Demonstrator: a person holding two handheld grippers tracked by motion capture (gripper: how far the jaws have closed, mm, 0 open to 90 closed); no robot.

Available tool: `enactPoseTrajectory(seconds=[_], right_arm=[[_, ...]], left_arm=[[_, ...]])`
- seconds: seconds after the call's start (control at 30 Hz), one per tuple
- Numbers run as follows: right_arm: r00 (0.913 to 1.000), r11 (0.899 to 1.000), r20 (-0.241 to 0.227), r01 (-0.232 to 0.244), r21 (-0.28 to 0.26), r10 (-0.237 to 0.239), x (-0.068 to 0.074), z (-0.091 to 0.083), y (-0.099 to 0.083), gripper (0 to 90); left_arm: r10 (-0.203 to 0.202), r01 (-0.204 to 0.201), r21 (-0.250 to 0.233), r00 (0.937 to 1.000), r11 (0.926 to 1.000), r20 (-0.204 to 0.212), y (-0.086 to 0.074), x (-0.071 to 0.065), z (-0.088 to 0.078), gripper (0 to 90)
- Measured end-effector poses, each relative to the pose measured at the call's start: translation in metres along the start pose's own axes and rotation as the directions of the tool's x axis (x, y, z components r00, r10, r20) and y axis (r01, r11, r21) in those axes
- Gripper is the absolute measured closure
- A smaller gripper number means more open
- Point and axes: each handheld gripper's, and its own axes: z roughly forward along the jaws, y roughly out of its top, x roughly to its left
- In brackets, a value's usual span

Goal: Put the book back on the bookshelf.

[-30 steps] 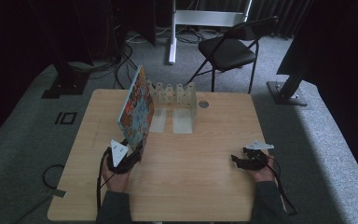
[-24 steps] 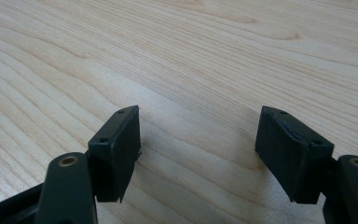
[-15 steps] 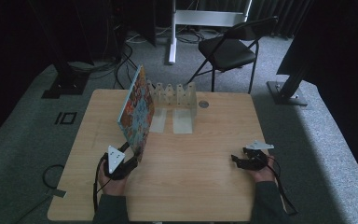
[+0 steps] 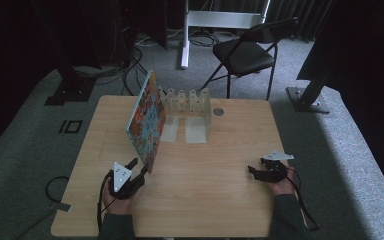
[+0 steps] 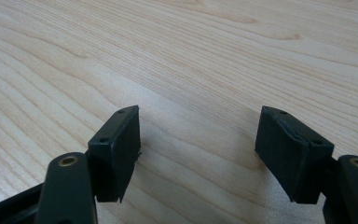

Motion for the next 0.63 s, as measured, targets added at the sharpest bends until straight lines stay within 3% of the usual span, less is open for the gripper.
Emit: enactPoseTrajectory(seconds=[0.4, 0.63], right_arm=[[1.0, 1.0, 0.0, 0.0, 0.0, 0.0, 0.0, 0.0, 0.0, 30.4], [1.0, 1.0, 0.0, 0.0, 0.0, 0.0, 0.0, 0.0, 0.0, 30.4]], left_arm=[[0.04, -0.042, 0.048, 0.9986, 0.998, 0.034, -0.009, -0.007, -0.004, 61.3], [0.042, -0.044, 0.061, 0.9983, 0.9972, 0.04, -0.011, -0.007, -0.006, 61.6]])
